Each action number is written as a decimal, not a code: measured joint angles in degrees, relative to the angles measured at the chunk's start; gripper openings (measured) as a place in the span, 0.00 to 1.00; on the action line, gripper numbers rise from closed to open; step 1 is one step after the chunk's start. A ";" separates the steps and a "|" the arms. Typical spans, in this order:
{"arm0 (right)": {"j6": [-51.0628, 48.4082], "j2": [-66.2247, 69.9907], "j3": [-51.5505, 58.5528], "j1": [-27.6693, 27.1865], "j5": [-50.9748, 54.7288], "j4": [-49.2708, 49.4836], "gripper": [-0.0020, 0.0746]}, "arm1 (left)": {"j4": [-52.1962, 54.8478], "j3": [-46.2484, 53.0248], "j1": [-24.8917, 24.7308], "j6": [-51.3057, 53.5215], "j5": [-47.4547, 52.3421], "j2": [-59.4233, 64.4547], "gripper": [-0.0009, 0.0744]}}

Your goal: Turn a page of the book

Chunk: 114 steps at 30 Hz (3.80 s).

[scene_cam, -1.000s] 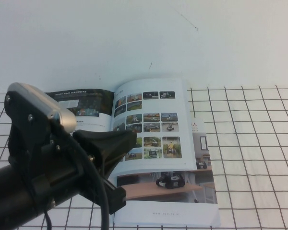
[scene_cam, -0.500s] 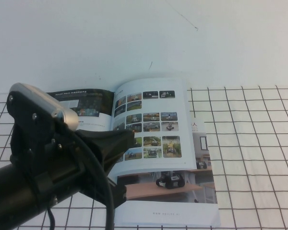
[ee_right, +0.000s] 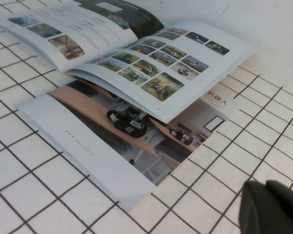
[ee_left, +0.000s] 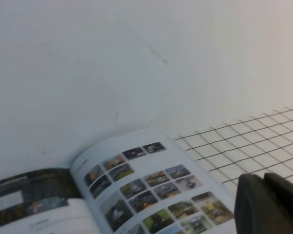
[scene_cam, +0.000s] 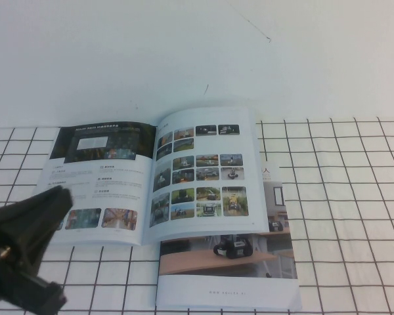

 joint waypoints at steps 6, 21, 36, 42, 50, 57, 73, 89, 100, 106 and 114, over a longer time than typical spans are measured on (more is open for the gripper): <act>0.00 0.00 0.00 0.00 0.00 0.00 0.02 | 23.15 7.80 13.33 -23.89 10.16 -13.83 0.01; -0.10 0.00 0.00 0.00 0.03 0.00 0.02 | 57.96 25.39 30.96 -57.66 21.10 -35.21 0.01; -0.10 0.00 0.02 0.00 0.12 0.00 0.02 | 58.35 25.39 33.49 -57.70 21.82 -35.21 0.01; -0.10 0.00 0.02 0.00 0.12 0.00 0.02 | 58.35 25.39 33.49 -57.70 21.82 -35.21 0.01; -0.10 -7.99 0.24 -5.37 2.46 0.77 0.02 | 58.35 25.39 33.49 -57.70 21.82 -35.21 0.01; -0.10 -19.57 4.31 -12.66 2.92 1.08 0.02 | 58.35 25.39 33.49 -57.70 21.82 -35.21 0.01; 0.77 -20.08 14.09 -16.62 1.90 -2.48 0.02 | 58.39 25.39 33.49 -57.79 21.91 -35.35 0.01; 39.07 -20.08 14.09 -16.62 -0.82 -35.94 0.02 | 58.48 25.39 33.49 -57.79 21.91 -35.35 0.01; 39.39 -20.08 14.09 -16.62 -0.85 -35.94 0.02 | 58.48 25.39 33.49 -57.79 21.91 -35.35 0.01; 39.39 -20.08 14.09 -16.62 -0.94 -36.24 0.02 | 58.48 25.39 33.49 -57.79 21.91 -35.35 0.01; 39.39 -20.08 14.09 -16.62 -0.94 -36.33 0.02 | 58.48 25.39 33.49 -57.79 21.91 -35.35 0.01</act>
